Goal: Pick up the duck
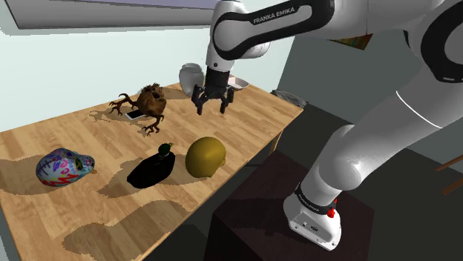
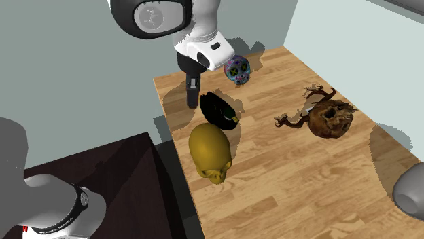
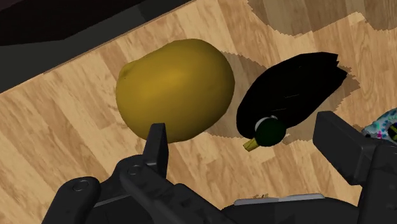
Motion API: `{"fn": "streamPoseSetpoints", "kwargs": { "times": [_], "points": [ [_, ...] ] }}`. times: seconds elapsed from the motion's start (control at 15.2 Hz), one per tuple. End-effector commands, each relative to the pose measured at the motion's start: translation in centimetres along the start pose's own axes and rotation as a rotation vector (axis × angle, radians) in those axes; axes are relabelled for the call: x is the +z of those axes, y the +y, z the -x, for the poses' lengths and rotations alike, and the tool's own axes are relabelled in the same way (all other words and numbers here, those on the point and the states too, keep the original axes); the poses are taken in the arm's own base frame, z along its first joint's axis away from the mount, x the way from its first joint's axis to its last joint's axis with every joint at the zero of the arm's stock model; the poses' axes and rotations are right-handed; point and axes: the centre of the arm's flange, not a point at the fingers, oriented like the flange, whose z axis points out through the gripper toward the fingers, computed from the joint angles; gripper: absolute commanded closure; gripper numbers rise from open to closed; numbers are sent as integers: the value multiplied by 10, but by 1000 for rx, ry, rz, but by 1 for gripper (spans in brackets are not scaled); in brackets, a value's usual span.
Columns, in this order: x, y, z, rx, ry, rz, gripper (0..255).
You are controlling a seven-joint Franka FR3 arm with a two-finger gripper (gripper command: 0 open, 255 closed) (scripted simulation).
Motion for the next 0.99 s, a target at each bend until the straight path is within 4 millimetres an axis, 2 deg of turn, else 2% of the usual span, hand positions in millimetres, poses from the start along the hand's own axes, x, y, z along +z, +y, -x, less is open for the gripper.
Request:
{"fn": "streamPoseSetpoints", "kwargs": {
  "times": [0.0, 0.92],
  "points": [
    [20, -13, -14, 30, -10, -7, 0],
    [161, -86, -117, 227, -91, -45, 0]
  ]
}}
